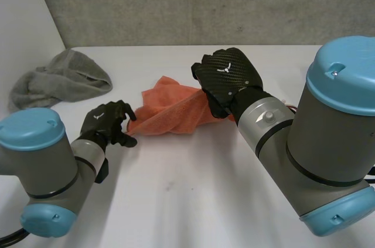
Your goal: Fold the laundry.
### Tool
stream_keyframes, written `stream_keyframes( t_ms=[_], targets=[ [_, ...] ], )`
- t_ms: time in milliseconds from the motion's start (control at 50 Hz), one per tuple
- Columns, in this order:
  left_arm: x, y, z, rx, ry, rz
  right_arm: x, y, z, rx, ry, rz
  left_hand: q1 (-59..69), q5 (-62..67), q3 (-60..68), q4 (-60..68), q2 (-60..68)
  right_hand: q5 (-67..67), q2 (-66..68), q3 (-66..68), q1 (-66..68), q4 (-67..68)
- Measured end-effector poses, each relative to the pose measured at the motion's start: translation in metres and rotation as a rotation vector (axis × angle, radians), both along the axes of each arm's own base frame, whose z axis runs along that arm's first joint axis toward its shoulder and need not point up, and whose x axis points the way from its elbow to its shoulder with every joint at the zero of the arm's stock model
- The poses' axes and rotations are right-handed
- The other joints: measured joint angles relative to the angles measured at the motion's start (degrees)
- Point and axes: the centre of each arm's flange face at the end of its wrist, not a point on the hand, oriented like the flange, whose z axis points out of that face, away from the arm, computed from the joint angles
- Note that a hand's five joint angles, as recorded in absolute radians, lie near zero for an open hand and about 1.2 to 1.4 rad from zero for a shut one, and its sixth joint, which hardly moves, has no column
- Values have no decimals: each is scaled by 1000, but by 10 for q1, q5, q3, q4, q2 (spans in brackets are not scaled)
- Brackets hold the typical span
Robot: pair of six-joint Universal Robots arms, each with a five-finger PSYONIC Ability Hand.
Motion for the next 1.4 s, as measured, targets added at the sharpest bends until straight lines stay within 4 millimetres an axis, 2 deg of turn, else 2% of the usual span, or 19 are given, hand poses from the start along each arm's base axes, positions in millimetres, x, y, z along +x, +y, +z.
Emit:
stream_keyframes(
  t_ms=[160, 220, 300, 380, 480, 500, 520, 560, 620, 660, 760, 780, 840, 860, 920, 1100, 1120, 1280, 1400],
  targets=[
    [-9, -1, -18, 22, -58, -38, 0, -1, 1, -3, -3, -5, 58, 57, 56, 57, 56, 0, 0, 0, 0, 0],
    [-16, 0, -24, 18, -86, -66, 0, -2, 1, -3, -3, -7, 259, 250, 248, 254, 256, 0, 0, 0, 0, 0],
    [-24, 0, -23, -3, -104, -92, -1, -3, -1, 1, 2, -9, 274, 294, 312, 321, 315, 0, 0, 0, 0, 0],
    [-26, -2, 0, -70, -94, -94, -3, -2, -8, 24, 25, -9, 274, 294, 314, 324, 317, 0, 0, 0, 0, 0],
    [-15, -4, 42, -180, -76, -61, -7, 9, -24, 91, 92, 18, 274, 294, 315, 324, 318, -21, -21, -25, -19, -26],
    [-15, -4, 42, -180, -76, -61, -7, 9, -24, 91, 92, 18, 274, 294, 315, 324, 318, -21, -21, -25, -19, -26],
    [-7, -4, 59, -230, -86, -43, -10, 16, -32, 129, 140, 45, 274, 294, 315, 324, 318, -61, -72, -75, -54, -78],
    [-4, -3, 65, -249, -93, -36, -12, 20, -36, 150, 165, 60, 274, 294, 315, 324, 318, -123, -140, -142, -110, -144],
    [9, -1, 88, -335, -152, -9, -16, 34, -49, 241, 256, 143, 274, 294, 315, 324, 318, -298, -299, -312, -247, -314],
    [13, 2, 97, -372, -187, -1, -18, 34, -51, 272, 269, 164, 274, 294, 315, 324, 318, -389, -390, -404, -321, -401],
    [18, 10, 112, -436, -237, 2, -28, 7, -46, 295, 227, 94, 274, 294, 315, 324, 318, -441, -428, -452, -360, -455],
    [18, 12, 115, -447, -240, 1, -36, -12, -42, 289, 197, 35, 274, 294, 315, 324, 318, -443, -428, -454, -360, -457],
    [18, 15, 119, -460, -242, 0, -41, -25, -40, 282, 181, -4, 274, 294, 315, 324, 318, -443, -428, -454, -360, -457],
    [19, 21, 124, -477, -239, -2, -48, -45, -40, 263, 173, -53, 274, 294, 315, 324, 318, -443, -428, -454, -360, -457],
    [19, 27, 128, -490, -233, -6, -51, -62, -45, 235, 195, -78, 274, 294, 315, 324, 318, -443, -428, -454, -360, -457],
    [20, 42, 139, -526, -214, -18, -44, -93, -71, 138, 330, -61, 274, 294, 316, 326, 319, -443, -428, -454, -360, -457],
    [20, 47, 145, -544, -206, -19, -39, -102, -82, 118, 345, -55, 274, 294, 316, 326, 319, -416, -426, -429, -347, -434],
    [21, 60, 168, -625, -172, -43, -24, -126, -114, 71, 310, -53, 274, 294, 316, 326, 319, -347, -340, -349, -284, -354],
    [18, 66, 176, -657, -160, -81, -13, -138, -133, 44, 249, -19, 274, 294, 316, 326, 319, -320, -313, -321, -259, -326]
  ],
)
